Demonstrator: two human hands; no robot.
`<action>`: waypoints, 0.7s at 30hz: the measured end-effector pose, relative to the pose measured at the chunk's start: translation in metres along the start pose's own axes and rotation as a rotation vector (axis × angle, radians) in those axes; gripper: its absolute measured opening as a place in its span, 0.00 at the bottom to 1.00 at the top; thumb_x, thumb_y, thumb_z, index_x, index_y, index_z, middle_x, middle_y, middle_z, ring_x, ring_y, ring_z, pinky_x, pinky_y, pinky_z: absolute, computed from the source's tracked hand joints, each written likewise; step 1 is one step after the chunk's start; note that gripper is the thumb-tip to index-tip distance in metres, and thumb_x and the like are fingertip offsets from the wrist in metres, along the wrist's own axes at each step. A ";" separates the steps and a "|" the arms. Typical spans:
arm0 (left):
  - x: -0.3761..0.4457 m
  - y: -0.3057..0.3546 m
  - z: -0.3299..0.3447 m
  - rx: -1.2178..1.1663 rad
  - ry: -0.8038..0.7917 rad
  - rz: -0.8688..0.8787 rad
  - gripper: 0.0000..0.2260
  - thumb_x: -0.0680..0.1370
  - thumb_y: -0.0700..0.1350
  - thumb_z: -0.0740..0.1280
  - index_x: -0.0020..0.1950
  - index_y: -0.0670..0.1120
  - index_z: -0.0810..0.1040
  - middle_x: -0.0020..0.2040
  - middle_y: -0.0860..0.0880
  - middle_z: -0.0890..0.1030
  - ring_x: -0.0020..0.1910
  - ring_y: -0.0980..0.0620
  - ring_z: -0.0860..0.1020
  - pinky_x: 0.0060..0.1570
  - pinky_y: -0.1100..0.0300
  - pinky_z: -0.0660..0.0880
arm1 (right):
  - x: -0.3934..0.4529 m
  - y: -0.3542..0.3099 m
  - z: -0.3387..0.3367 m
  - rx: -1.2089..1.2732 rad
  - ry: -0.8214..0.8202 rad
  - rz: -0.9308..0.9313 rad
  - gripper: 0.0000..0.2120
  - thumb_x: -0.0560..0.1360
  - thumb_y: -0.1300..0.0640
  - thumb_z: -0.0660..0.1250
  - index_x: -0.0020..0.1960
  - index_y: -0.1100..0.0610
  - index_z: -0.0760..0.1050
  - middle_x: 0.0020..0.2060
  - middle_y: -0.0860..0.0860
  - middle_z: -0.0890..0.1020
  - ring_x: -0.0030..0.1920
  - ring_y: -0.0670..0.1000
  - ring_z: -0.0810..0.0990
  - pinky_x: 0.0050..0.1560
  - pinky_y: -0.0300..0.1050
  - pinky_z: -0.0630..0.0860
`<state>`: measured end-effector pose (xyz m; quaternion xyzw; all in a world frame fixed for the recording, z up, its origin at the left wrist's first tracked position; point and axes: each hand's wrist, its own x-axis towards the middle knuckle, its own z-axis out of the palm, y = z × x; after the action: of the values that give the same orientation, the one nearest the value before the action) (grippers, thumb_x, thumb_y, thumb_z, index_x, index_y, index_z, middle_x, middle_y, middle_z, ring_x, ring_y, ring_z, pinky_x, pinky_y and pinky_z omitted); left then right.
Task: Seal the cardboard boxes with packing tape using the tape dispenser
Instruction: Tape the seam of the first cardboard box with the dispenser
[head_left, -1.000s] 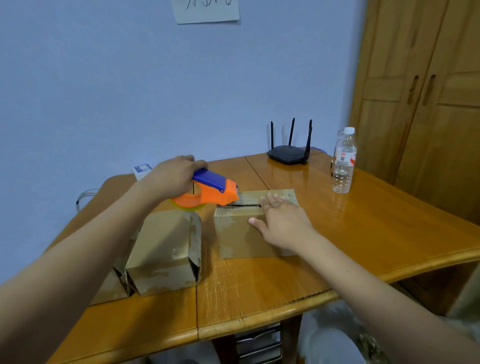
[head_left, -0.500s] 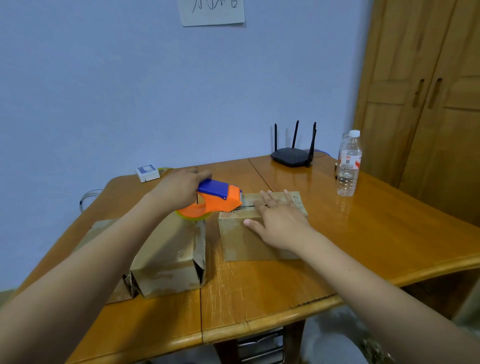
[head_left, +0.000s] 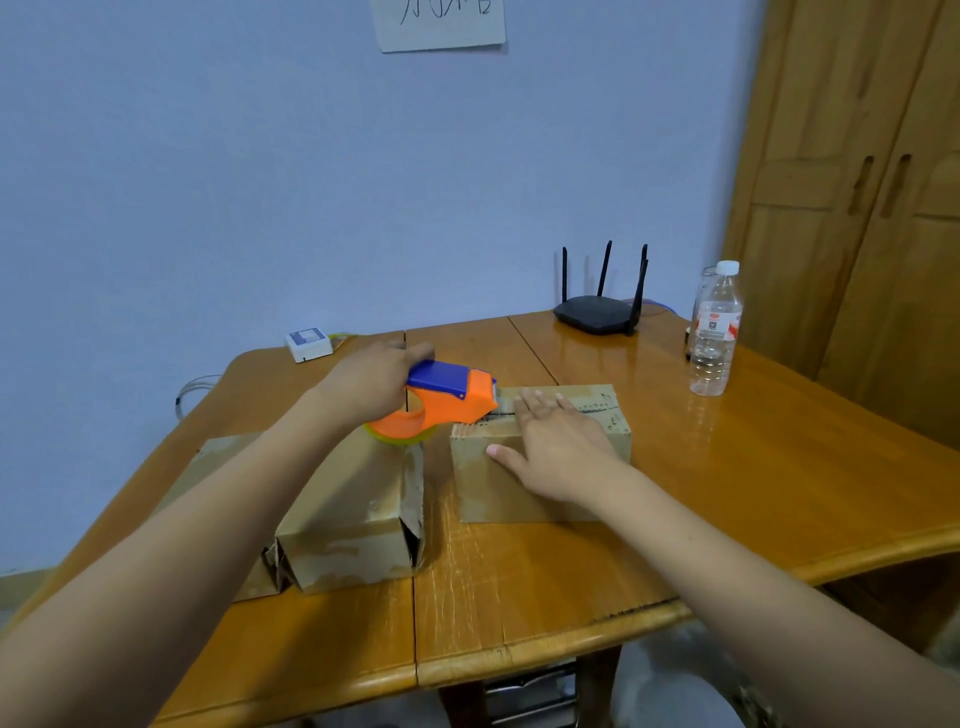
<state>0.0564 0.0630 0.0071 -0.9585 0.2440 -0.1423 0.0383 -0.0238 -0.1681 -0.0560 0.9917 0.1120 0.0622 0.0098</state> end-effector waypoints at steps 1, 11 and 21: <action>0.001 0.000 0.001 0.000 -0.001 -0.002 0.22 0.74 0.33 0.59 0.64 0.52 0.70 0.51 0.46 0.75 0.48 0.45 0.76 0.46 0.47 0.78 | 0.001 0.001 0.001 -0.006 0.000 -0.005 0.40 0.82 0.33 0.46 0.82 0.60 0.49 0.81 0.56 0.51 0.81 0.55 0.50 0.79 0.52 0.46; 0.000 0.003 -0.001 0.038 -0.007 -0.021 0.24 0.73 0.31 0.58 0.64 0.51 0.70 0.50 0.46 0.75 0.47 0.45 0.76 0.40 0.52 0.76 | 0.005 0.001 0.005 -0.028 0.045 -0.073 0.39 0.82 0.33 0.48 0.82 0.60 0.50 0.81 0.55 0.52 0.81 0.54 0.51 0.79 0.51 0.49; 0.001 0.005 -0.002 0.108 -0.019 -0.017 0.23 0.72 0.32 0.62 0.63 0.51 0.68 0.50 0.46 0.75 0.48 0.46 0.77 0.40 0.52 0.78 | 0.003 -0.001 0.007 -0.025 0.057 -0.065 0.39 0.82 0.34 0.48 0.82 0.60 0.50 0.81 0.57 0.53 0.81 0.55 0.52 0.80 0.53 0.49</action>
<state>0.0545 0.0578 0.0089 -0.9584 0.2277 -0.1463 0.0911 -0.0199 -0.1665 -0.0627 0.9852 0.1437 0.0915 0.0209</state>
